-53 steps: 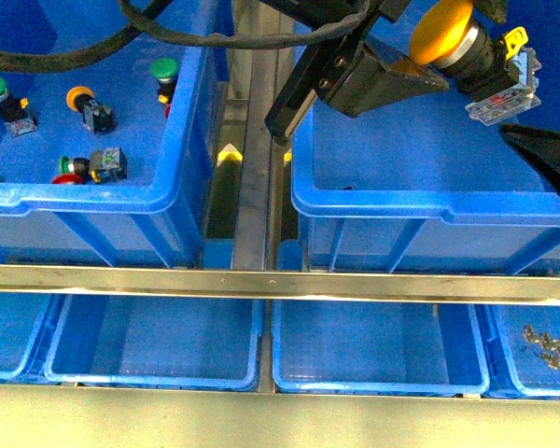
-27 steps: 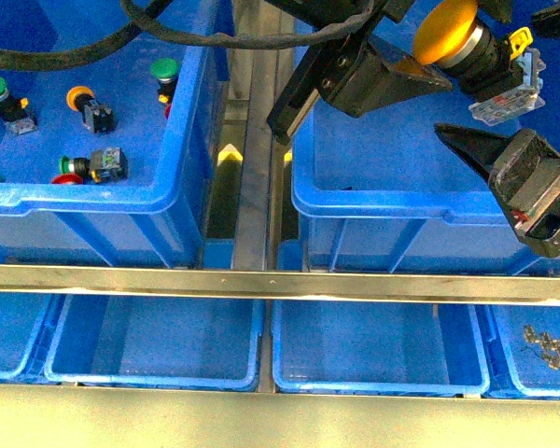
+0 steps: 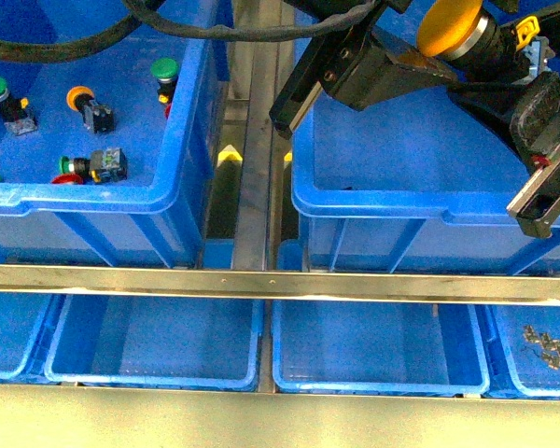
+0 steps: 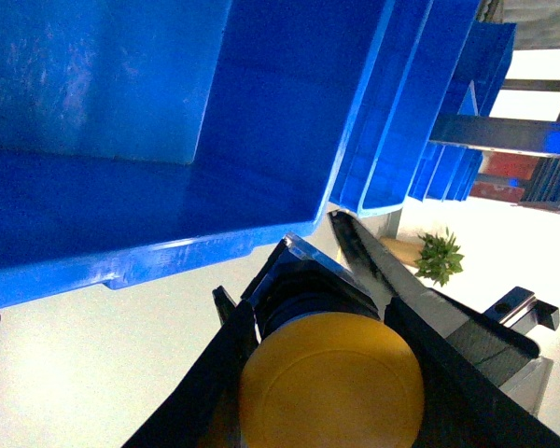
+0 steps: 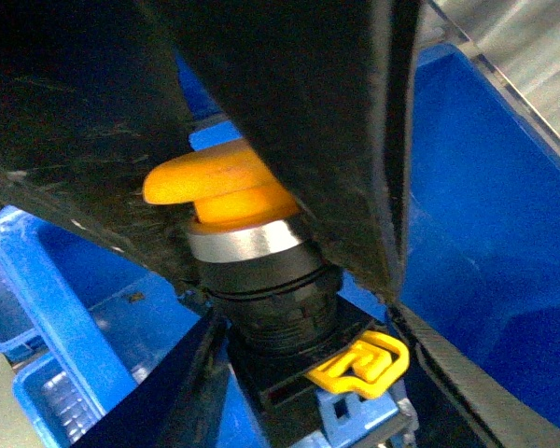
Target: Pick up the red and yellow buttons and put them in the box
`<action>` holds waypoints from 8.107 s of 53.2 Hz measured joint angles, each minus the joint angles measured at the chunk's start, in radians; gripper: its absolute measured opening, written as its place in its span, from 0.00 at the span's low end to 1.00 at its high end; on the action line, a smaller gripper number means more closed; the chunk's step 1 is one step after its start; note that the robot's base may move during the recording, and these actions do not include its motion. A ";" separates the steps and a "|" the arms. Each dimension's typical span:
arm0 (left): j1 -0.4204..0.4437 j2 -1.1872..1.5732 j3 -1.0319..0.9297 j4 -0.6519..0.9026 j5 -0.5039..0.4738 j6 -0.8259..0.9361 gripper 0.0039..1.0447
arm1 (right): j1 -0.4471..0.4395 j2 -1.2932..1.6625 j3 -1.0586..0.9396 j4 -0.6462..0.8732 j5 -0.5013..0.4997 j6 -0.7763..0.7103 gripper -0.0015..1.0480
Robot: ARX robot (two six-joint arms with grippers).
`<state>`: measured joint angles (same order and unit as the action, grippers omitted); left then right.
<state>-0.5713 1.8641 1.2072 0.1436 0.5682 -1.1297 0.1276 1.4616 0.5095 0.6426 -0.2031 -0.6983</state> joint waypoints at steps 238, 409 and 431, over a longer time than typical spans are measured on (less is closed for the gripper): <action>0.572 -1.849 -1.187 -0.144 -0.568 1.122 0.76 | 0.034 -0.062 0.041 -0.257 0.303 0.462 0.35; 0.572 -1.849 -1.187 -0.144 -0.568 1.123 0.93 | -0.131 -1.174 -0.488 -0.353 0.203 0.702 0.04; 0.572 -1.849 -1.187 -0.144 -0.569 1.123 0.93 | -0.130 -1.445 -0.488 -0.636 0.203 0.702 0.04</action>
<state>0.0010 0.0147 0.0204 -0.0002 -0.0006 -0.0067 -0.0021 0.0162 0.0216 0.0063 0.0002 0.0032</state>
